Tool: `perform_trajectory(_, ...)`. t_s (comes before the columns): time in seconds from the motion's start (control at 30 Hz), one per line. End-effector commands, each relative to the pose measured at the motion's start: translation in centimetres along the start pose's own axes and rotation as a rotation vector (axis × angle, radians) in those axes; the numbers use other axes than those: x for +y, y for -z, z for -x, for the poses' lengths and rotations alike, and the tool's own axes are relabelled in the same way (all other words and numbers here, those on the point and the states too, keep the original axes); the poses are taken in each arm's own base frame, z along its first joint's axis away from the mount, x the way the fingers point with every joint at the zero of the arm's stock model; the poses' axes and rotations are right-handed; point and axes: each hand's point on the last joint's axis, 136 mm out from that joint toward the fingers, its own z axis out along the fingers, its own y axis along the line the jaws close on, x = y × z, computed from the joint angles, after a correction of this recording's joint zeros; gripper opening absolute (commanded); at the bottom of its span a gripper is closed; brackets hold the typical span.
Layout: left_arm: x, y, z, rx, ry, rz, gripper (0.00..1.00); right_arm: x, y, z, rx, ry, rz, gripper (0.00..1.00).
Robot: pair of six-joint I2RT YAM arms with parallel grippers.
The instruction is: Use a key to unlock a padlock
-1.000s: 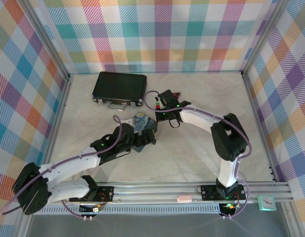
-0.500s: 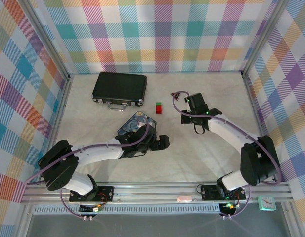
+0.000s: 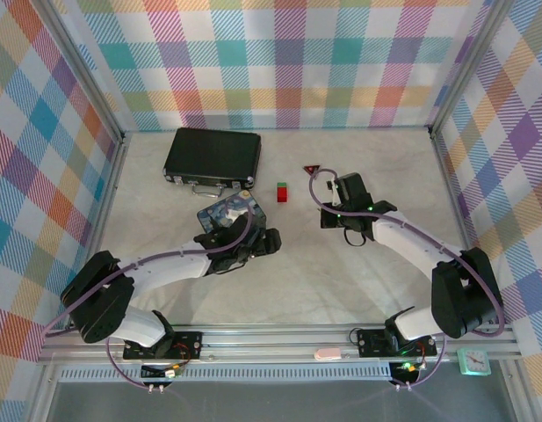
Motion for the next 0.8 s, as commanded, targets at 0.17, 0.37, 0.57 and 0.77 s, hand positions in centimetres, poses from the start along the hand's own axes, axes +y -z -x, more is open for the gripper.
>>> perform_trajectory(0.17, 6.0, 0.7, -1.3, -0.104, 0.073, 0.211, 0.81, 1.6, 1.2, 0.5, -0.052, -0.026, 0.094, 0.00)
perform_trajectory(0.37, 4.3, -0.8, 0.9, -0.223, 0.100, 0.157, 0.71, 1.8, 1.7, 0.6, -0.071, -0.030, 0.106, 0.00)
perform_trajectory(0.57, 4.1, -2.7, 1.4, -0.273, 0.106, 0.201, 0.61, 1.8, 2.1, 0.7, -0.079, -0.030, 0.105, 0.00)
perform_trajectory(0.77, 4.9, -4.2, 0.6, -0.256, 0.116, 0.264, 0.59, 1.5, 2.3, 0.7, -0.090, -0.026, 0.095, 0.00)
